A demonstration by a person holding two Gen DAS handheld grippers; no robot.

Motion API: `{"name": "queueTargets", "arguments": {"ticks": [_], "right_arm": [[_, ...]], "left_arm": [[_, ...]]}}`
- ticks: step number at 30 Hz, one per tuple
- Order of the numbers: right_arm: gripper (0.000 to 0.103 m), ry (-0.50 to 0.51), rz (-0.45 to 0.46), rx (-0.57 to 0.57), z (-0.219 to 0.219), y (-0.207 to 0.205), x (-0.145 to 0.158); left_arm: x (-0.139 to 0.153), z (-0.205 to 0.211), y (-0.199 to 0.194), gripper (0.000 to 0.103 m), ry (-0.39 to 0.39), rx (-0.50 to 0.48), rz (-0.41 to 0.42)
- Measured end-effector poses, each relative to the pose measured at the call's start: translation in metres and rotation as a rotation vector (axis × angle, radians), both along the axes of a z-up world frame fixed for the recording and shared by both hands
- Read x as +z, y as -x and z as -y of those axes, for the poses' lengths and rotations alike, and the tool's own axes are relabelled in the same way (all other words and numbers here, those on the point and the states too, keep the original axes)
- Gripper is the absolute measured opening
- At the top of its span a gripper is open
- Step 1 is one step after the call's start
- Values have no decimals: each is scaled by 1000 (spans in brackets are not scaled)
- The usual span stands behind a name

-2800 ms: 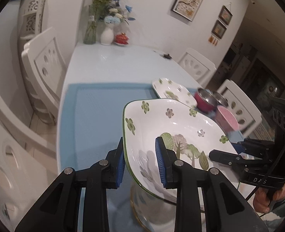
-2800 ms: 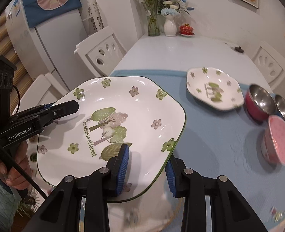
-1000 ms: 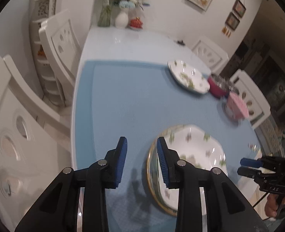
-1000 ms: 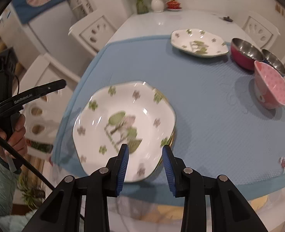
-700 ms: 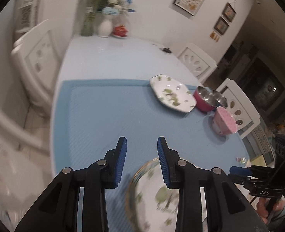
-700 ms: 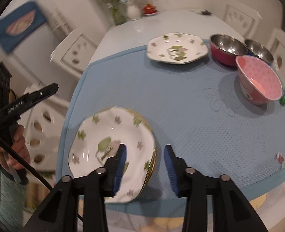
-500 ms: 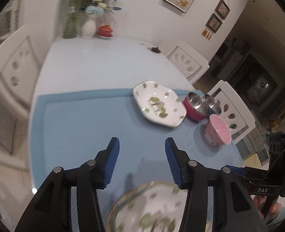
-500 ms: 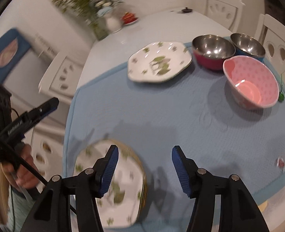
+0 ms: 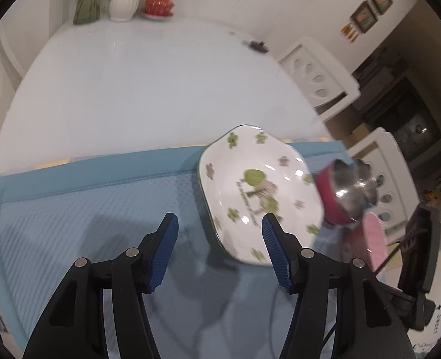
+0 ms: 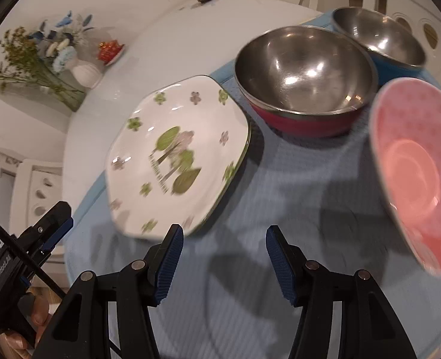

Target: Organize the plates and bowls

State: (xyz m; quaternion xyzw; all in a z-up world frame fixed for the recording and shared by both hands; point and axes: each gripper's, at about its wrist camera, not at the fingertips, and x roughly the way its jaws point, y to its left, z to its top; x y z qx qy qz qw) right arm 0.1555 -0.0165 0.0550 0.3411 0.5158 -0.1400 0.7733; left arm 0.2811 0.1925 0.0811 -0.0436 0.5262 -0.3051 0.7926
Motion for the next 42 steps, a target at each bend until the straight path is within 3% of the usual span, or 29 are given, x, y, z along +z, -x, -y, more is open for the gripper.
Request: {"name": "queueTargets", "arguments": {"ticks": [8,13,15,21,23,25,31,38,42], "right_arm": [[56,75,1,-10,16,-31,-23],[42,151,33,9,14,-43,-24],[37,155,53,7,14,-47,-26],[36,233,86,75,8,-63,-33],[36,265,98,119,5,-63,-32],[36,269,104,137,5,-63,-34],[37,274,111,205,-7,-63,-34],[37,224,123,431,-68,-48,-31],[37,186,137,477,-69,-42,-34]], "left_arm": [[-34,29,-38,54,-34,-21,-6],[-43,42,-58,52,-61,-52,26],[-46,46,-65,52,-56,-65,32],[-50,61,-80,52,3,-131,15],[-45,66,-74,53,25,-172,40],[-42,68,-62,52,-29,-201,101],[-38,37,-46,52,-24,-177,86],[-43,-32,-21,52,-56,-34,51],[-49,-48,-13,47,-56,-11,24]]}}
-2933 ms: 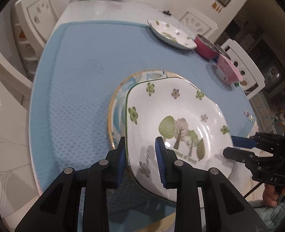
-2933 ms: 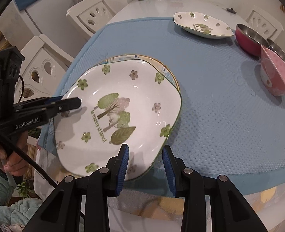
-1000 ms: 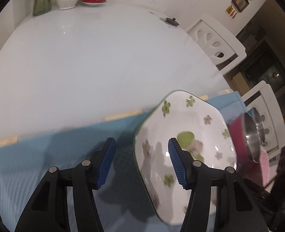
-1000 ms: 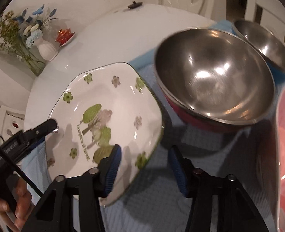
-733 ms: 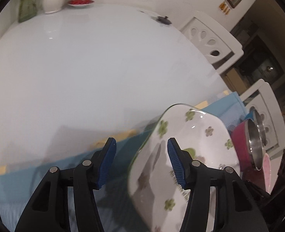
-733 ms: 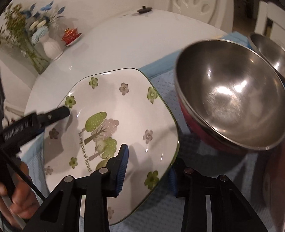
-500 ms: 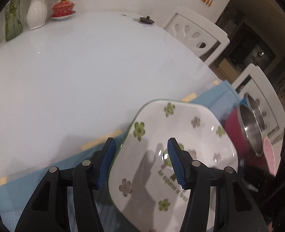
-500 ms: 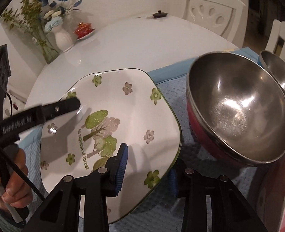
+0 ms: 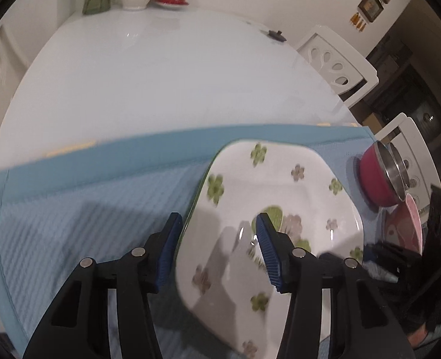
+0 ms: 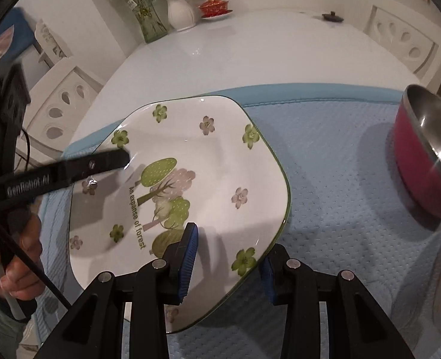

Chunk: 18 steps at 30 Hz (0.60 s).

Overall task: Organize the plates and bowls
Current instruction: 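Lift the smaller flower plate and carry it over the plate stack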

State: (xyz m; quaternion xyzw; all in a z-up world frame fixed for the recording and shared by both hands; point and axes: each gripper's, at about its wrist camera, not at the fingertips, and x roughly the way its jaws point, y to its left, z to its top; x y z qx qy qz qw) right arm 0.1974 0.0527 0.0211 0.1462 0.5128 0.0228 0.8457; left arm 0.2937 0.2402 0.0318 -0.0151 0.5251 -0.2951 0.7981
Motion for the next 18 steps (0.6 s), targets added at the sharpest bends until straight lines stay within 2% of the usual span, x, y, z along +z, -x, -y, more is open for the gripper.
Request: {"name": "queueTargets", "arguments": {"ticks": [6,11,14,18], "right_arm": [[38,-115,0,-9,26,-15,-3],[38,-2,37,81,12,-18,5],[37,14,72,123,7,-11,14],[37,40,114,131,0,-8,32]], "left_arm": [[-8,3,2,39,16,24,15],[-3,2,4,38,24,37,17],[6,-6,12,38,70,50,37],[23,-10,20,38,82,49,66]]}}
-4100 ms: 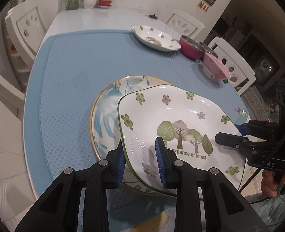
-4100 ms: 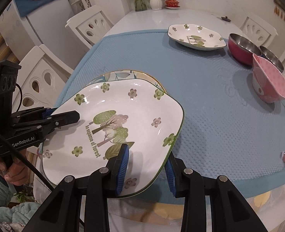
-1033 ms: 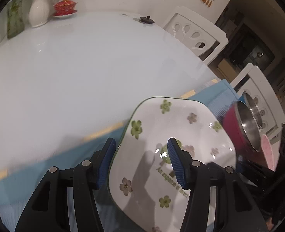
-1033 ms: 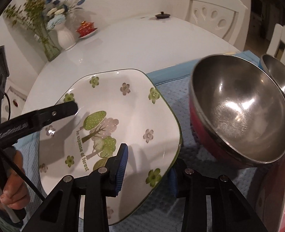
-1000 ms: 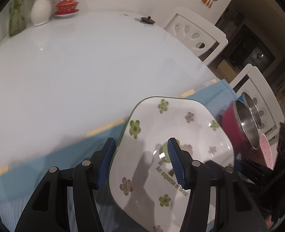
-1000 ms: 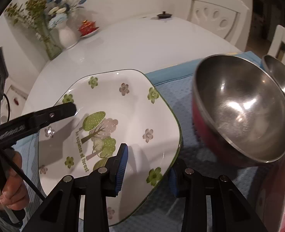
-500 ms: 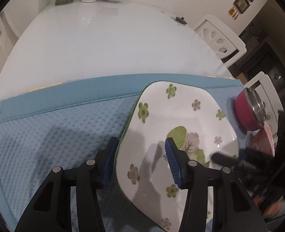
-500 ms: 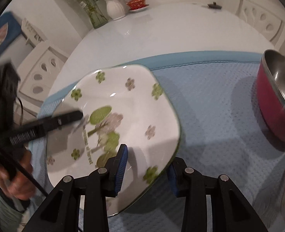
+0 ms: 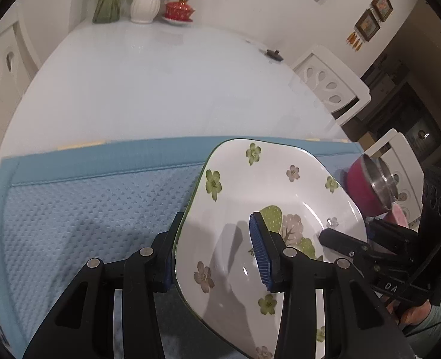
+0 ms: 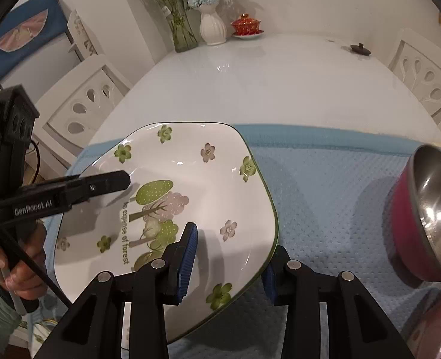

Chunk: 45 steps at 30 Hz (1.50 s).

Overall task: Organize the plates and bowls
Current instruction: 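Lift the smaller flower plate and carry it over the plate stack, then lower the smaller flower plate onto the stack and open the right gripper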

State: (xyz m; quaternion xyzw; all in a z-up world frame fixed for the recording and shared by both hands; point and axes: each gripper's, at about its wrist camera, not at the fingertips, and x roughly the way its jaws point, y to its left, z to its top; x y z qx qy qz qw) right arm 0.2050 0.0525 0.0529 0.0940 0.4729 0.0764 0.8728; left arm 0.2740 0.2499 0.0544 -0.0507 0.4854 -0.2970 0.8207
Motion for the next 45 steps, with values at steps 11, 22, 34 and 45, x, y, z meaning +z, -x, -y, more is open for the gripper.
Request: {"name": "queueTargets", "arguments": {"ticks": [11,22,34,45], "right_arm": [[37,-61,58,-8,-11,39,74],[37,-99,30,12,-53,132,112],[37,-56,-90,86,-89,243,79],[37,-67,-207,121,-102,273,23]], "left_arm": [[88,-26,49,38,49,41,132],[118,-68,150,38,55,91,147],[69,-96,252,38,43,0,12],[18,-100,285,38,-74,-26,-52]]}}
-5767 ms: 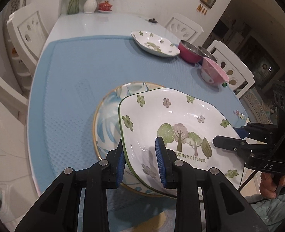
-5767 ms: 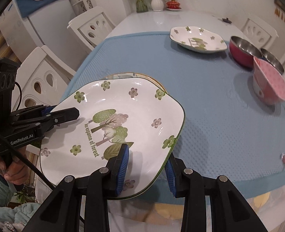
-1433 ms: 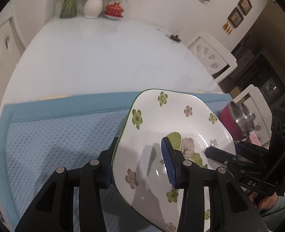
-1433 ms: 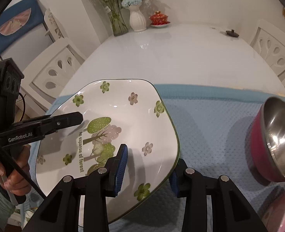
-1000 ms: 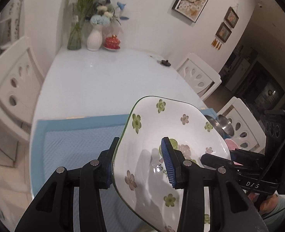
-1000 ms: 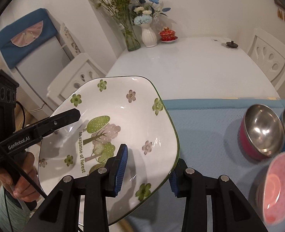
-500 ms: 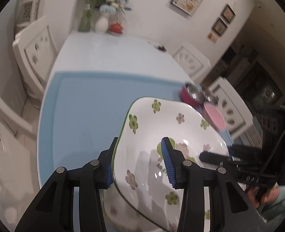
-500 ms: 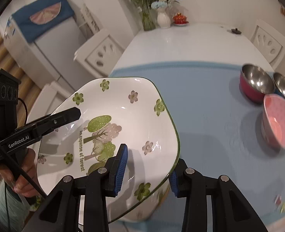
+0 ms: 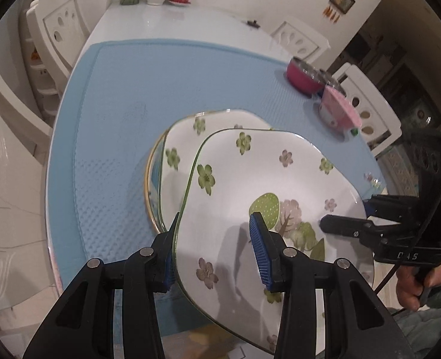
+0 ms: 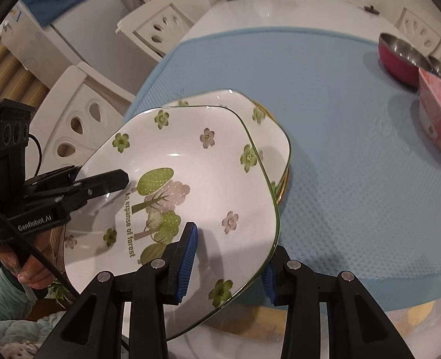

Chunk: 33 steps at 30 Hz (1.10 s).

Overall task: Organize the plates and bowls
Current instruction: 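Lower the smaller flower plate onto the stack and open the right gripper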

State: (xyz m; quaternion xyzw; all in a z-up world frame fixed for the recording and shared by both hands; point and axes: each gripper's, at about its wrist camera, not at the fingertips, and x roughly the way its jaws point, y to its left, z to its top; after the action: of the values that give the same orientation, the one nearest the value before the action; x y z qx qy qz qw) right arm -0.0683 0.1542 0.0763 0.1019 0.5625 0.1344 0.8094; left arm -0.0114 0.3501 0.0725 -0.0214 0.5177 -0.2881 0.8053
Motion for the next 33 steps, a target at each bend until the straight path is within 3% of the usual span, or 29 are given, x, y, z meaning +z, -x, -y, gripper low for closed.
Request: {"name": "queueTargets", "arguments": {"ticks": [17,27,33], "right_arm": [[38,20,-138,-5,8,-29,-16],[38,16,-113,7,12,-36,-5],[38,9,-111,46,6,-37,-1]], "left_arm": [[-14,9,-3,38,-26,-49,-49],[-7,-14,-11,38,47,-17,-97],[-4,-18,-12,38,33,9,-87]]}}
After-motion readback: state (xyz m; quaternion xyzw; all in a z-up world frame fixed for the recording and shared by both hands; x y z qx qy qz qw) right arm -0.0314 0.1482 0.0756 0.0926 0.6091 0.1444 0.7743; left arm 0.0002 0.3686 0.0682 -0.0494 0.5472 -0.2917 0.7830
